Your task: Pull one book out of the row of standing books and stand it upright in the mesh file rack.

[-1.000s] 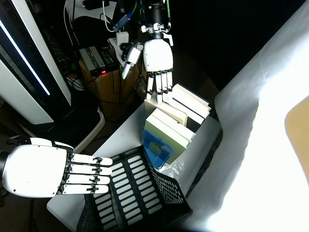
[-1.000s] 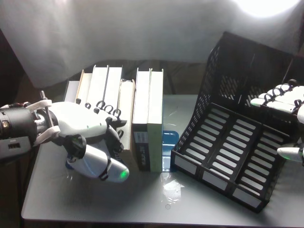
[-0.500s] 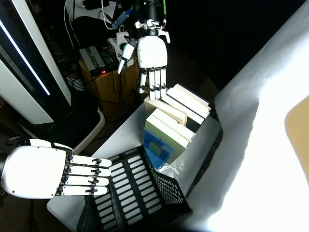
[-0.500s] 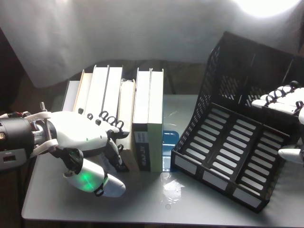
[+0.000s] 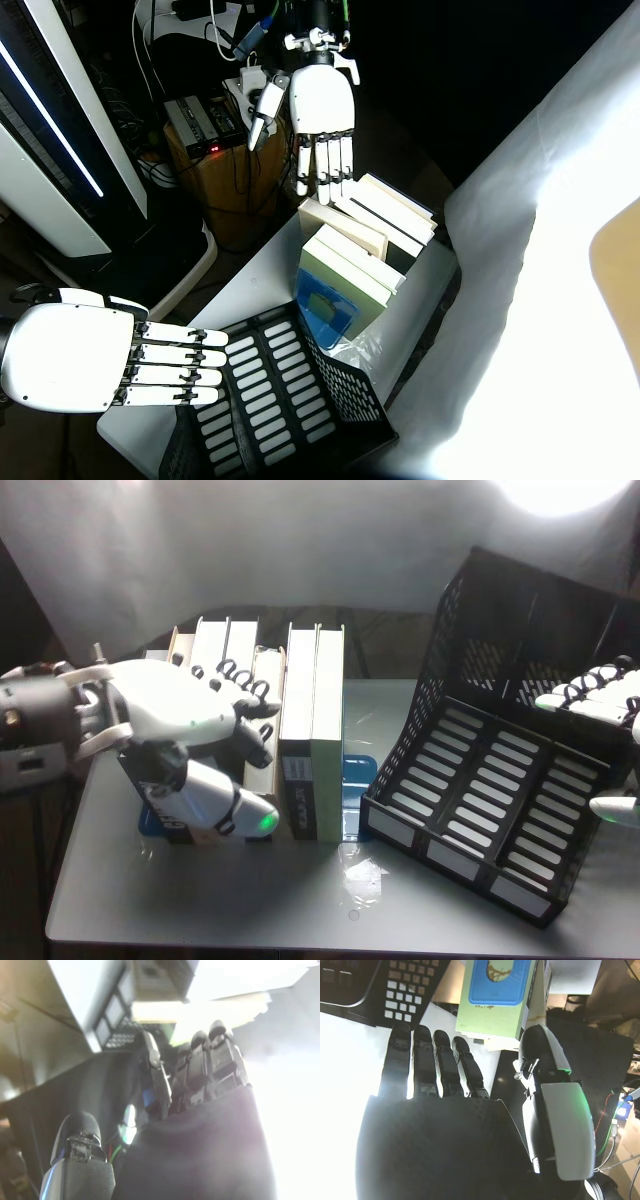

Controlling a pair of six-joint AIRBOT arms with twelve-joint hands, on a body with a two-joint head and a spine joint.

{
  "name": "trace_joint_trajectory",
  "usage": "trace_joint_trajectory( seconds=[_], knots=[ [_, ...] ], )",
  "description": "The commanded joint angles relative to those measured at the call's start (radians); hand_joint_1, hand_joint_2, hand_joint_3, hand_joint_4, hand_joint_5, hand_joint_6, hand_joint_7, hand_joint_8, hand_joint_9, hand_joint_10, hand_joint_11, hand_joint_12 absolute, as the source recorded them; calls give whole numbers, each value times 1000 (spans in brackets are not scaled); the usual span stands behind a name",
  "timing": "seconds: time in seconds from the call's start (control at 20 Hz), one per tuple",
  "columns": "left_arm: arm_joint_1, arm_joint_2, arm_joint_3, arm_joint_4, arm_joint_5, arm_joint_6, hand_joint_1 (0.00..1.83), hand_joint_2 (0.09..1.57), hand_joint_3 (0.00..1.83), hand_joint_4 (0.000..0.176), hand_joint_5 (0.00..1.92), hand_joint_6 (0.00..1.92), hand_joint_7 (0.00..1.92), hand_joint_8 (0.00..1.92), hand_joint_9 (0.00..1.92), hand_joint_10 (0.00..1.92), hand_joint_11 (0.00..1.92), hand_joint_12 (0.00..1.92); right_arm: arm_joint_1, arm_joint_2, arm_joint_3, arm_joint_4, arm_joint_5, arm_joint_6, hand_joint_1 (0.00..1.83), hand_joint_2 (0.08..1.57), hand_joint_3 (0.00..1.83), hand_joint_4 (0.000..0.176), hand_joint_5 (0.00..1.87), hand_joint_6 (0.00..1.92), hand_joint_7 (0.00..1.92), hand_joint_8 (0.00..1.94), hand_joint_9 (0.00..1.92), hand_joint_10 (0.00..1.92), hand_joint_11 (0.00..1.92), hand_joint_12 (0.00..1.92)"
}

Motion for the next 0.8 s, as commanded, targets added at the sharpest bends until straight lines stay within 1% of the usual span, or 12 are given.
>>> trace_joint_trajectory(
  seconds=[0.0,0.1,0.2,0.3,0.4,0.45,0.6,0.65,0.75],
  knots=[
    [-17,1,10,7,-34,1,90,1131,0,0,513,4,0,0,0,0,0,0,2,7,7,10,107,5,502,1313,1,0,0,0,0,0,0,0,0,0],
    [-25,-19,35,13,-3,1,105,1129,0,0,539,13,0,0,0,0,0,0,1,6,7,10,108,8,521,1313,0,0,0,0,0,0,0,0,0,0],
    [-24,-32,48,27,21,1,133,1127,0,0,557,17,0,0,0,0,0,0,0,3,9,10,108,11,490,1318,2,0,0,0,0,0,0,0,0,0],
    [-11,-49,59,33,38,1,128,1095,0,0,547,9,0,0,0,0,0,0,-4,3,10,10,111,17,499,1313,0,0,0,0,0,0,0,0,0,0],
    [1,-54,59,37,42,1,164,1086,0,0,561,12,0,0,0,0,0,0,-6,3,10,10,113,20,532,1307,0,0,0,0,0,0,0,0,0,0],
    [11,-57,57,37,42,1,82,1117,1,0,506,8,0,0,0,0,0,0,-7,3,10,13,114,20,534,1308,0,0,0,0,0,0,0,0,0,0],
    [37,-56,46,36,36,1,28,1131,7,0,467,3,0,0,0,0,0,0,-12,3,10,18,117,20,535,1307,0,0,0,0,0,0,0,0,0,0],
    [45,-52,40,35,32,1,27,1137,9,0,470,4,0,0,0,0,0,0,-13,3,10,18,117,21,517,1306,0,0,0,0,0,0,0,0,0,0],
    [62,-44,26,34,28,1,65,1127,3,0,542,30,0,0,0,0,0,0,-13,2,10,18,117,22,499,1308,0,0,0,0,0,0,0,0,0,0]
  ],
)
